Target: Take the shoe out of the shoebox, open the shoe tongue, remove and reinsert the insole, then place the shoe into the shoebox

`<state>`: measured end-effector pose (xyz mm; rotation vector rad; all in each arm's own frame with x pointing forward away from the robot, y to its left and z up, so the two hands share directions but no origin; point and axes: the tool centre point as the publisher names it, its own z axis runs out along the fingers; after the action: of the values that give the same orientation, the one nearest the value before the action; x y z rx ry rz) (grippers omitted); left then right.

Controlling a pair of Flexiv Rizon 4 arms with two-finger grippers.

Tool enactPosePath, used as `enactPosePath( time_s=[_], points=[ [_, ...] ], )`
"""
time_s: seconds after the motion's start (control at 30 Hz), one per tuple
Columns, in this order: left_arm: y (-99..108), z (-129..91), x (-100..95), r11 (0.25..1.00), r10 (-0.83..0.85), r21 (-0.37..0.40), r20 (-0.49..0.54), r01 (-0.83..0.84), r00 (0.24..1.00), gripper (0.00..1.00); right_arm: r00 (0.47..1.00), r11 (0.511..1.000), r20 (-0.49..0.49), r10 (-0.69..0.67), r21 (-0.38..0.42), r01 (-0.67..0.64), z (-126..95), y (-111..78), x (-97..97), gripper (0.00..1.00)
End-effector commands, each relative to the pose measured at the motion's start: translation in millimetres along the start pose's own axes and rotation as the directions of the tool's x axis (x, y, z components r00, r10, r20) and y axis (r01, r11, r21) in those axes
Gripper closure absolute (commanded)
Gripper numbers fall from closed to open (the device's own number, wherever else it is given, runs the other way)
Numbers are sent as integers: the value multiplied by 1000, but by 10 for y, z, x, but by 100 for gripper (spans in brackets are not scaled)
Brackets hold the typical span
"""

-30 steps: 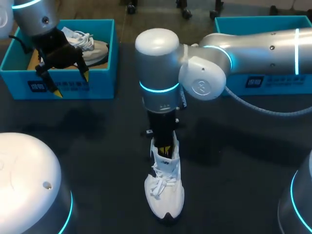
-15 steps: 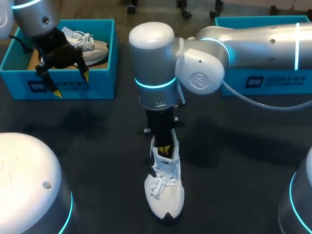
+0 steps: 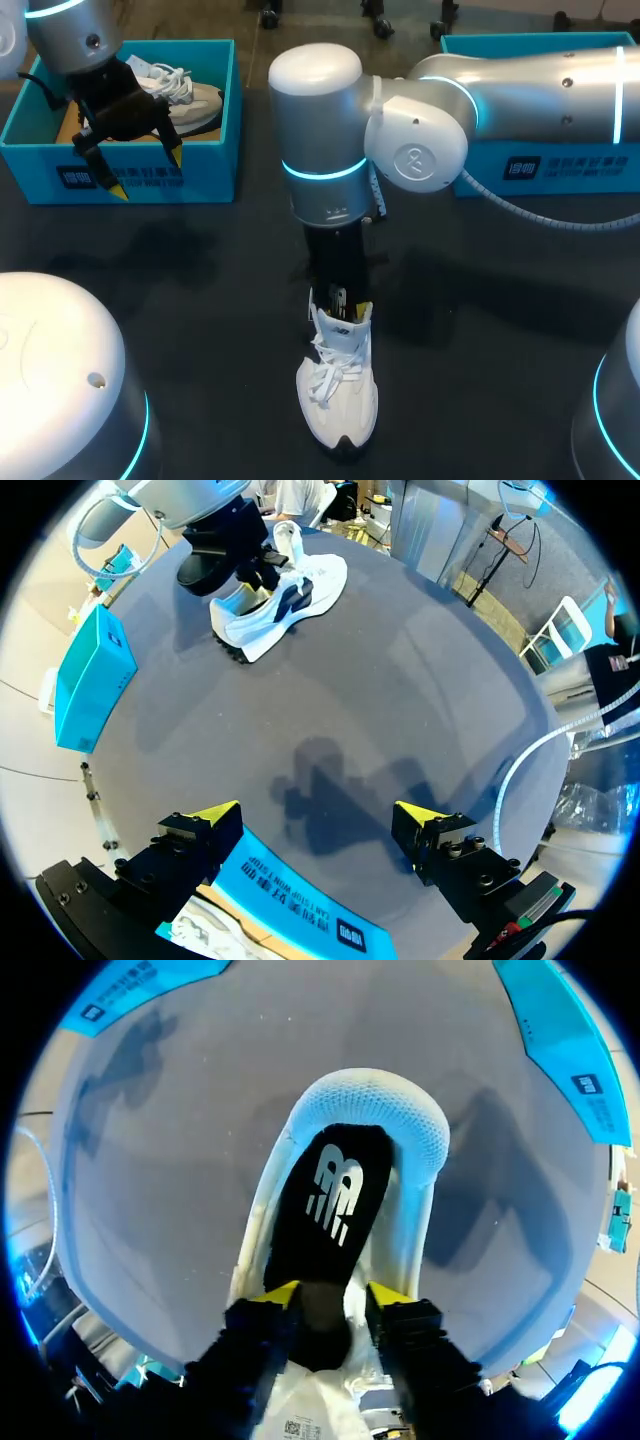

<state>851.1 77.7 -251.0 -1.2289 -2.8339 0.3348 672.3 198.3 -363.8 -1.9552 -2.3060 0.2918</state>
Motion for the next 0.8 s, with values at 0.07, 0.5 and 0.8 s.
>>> enactPosePath(
  time_s=[0.07, 0.5, 0.8],
  points=[
    [4, -1, -1, 1000, 1, -2, -2, -1, 1000, 0, 1000, 1000, 9, -12, 14, 12, -13, 4, 82, 0],
    [4, -1, -1, 1000, 1, -2, -2, -1, 1000, 0, 999, 999, 45, 30, 9, -31, -73, -91, 115, 0],
    [4, -1, -1, 1000, 1, -2, -2, -1, 1000, 0, 997, 998, 53, 61, 4, -61, -109, -201, 116, 0]
  ],
)
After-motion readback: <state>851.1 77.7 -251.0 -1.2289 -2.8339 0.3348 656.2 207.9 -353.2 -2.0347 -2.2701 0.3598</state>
